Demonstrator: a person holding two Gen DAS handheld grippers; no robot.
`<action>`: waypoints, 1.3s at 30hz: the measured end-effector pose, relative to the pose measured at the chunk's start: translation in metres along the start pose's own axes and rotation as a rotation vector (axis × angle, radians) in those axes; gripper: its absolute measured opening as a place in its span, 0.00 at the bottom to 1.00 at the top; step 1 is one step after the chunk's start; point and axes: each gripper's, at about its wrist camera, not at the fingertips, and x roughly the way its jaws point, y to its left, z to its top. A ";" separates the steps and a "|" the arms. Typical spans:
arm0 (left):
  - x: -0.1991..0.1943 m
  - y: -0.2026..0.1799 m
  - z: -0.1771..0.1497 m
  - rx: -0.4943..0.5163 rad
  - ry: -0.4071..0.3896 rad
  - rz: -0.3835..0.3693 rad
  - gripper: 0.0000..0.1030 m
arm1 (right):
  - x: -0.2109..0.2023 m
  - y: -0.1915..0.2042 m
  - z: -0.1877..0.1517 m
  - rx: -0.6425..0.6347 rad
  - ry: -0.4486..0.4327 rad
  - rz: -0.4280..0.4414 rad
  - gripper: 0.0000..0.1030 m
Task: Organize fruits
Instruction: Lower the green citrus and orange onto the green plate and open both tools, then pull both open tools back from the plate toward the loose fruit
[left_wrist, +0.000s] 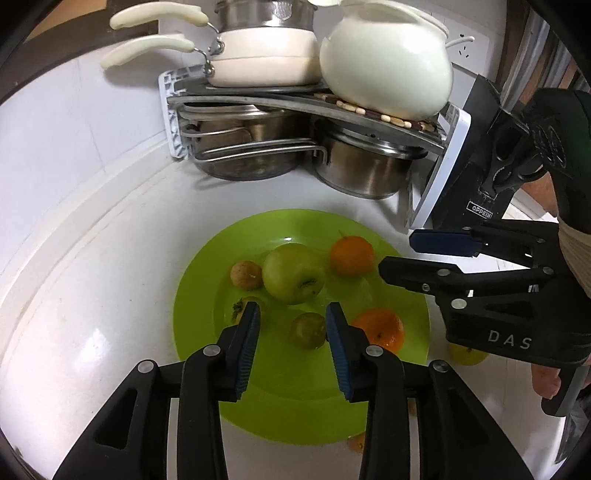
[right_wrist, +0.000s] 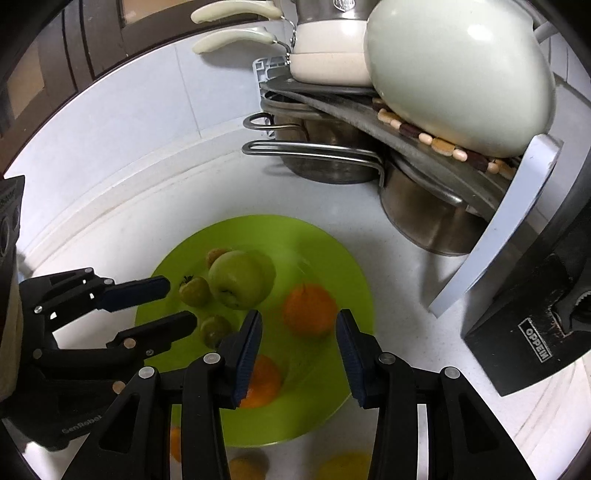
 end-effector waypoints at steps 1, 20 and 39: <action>-0.003 0.000 -0.001 -0.003 -0.005 0.005 0.36 | -0.002 0.001 0.000 -0.001 -0.004 -0.001 0.41; -0.088 -0.009 -0.021 -0.043 -0.133 0.072 0.61 | -0.081 0.019 -0.023 0.006 -0.156 0.004 0.41; -0.140 -0.030 -0.072 0.006 -0.201 0.146 0.70 | -0.134 0.043 -0.066 -0.025 -0.238 -0.018 0.41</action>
